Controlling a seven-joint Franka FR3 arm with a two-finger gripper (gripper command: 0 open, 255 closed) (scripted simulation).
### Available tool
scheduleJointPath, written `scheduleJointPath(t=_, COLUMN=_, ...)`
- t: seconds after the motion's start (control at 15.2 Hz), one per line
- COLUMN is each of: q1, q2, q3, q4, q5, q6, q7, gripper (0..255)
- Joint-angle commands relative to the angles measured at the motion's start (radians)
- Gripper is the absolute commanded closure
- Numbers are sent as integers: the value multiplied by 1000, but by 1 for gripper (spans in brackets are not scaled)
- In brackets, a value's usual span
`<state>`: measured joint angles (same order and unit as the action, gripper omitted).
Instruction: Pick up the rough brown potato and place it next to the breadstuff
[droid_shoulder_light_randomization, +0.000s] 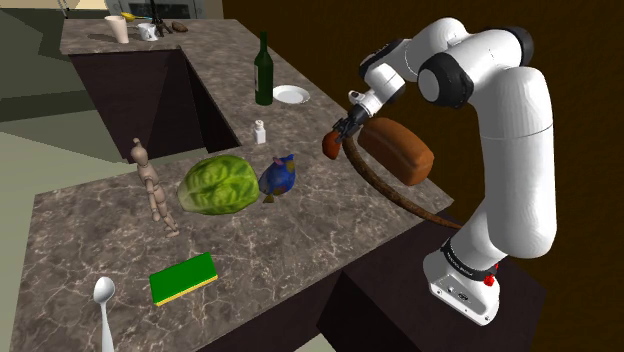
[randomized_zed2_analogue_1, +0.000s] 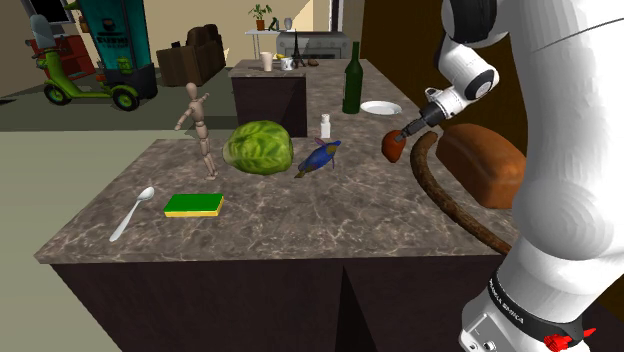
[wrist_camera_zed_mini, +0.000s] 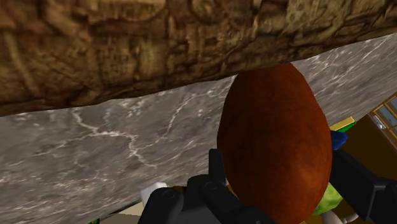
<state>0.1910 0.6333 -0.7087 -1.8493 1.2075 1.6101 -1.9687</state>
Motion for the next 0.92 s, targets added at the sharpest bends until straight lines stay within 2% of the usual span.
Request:
scheduleJointPath(t=0.0, q1=-6, q2=21, q3=8, q4=1, q5=11, q6=7, q7=-15, gripper=255)
scheduleJointPath(t=0.66, q1=-10, q2=50, q3=13, q4=6, q5=28, q6=11, q7=-33, gripper=255)
scheduleJointPath(t=0.73, q1=-9, q2=49, q3=13, q4=6, q5=28, q6=11, q7=-31, gripper=0)
scheduleJointPath(t=0.86, q1=-8, q2=49, q3=14, q4=8, q5=29, q6=12, q7=-30, gripper=0)
